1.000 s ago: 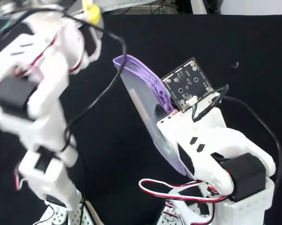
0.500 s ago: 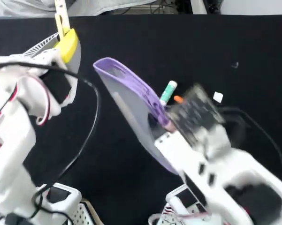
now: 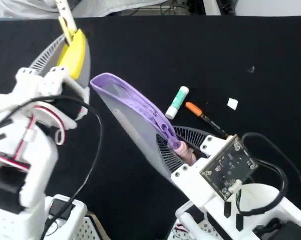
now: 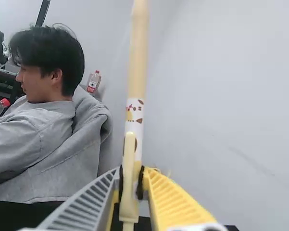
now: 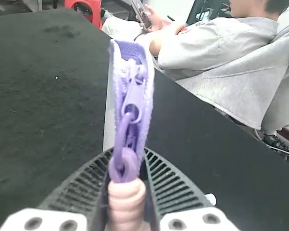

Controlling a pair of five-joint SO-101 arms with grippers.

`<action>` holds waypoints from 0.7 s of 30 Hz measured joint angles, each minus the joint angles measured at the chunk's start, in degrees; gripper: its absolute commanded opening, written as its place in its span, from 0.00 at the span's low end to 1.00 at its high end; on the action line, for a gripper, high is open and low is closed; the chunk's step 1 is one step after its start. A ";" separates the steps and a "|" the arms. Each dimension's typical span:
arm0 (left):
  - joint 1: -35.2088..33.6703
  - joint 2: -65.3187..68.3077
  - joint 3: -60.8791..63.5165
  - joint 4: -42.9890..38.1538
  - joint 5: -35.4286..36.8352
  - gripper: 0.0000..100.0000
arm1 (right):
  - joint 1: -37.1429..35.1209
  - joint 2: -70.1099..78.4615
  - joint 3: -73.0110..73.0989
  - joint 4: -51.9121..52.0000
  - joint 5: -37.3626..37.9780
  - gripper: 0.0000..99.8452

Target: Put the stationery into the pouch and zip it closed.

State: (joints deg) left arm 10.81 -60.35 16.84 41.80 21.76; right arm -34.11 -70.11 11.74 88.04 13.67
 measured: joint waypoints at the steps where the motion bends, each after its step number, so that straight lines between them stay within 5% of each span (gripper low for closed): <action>1: 0.00 -1.76 3.69 -3.25 -0.09 0.03 | 0.00 0.00 0.09 -0.26 0.09 0.01; 9: 0.00 -11.96 20.84 -16.70 4.84 0.03 | 0.00 0.00 0.09 -0.35 0.00 0.01; 21: 7.38 -22.51 27.25 -17.32 7.82 0.03 | 0.00 -0.09 0.26 -0.35 0.09 0.01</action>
State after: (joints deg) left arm 18.20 -82.86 44.09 24.48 29.58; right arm -34.11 -70.20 12.00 87.69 13.76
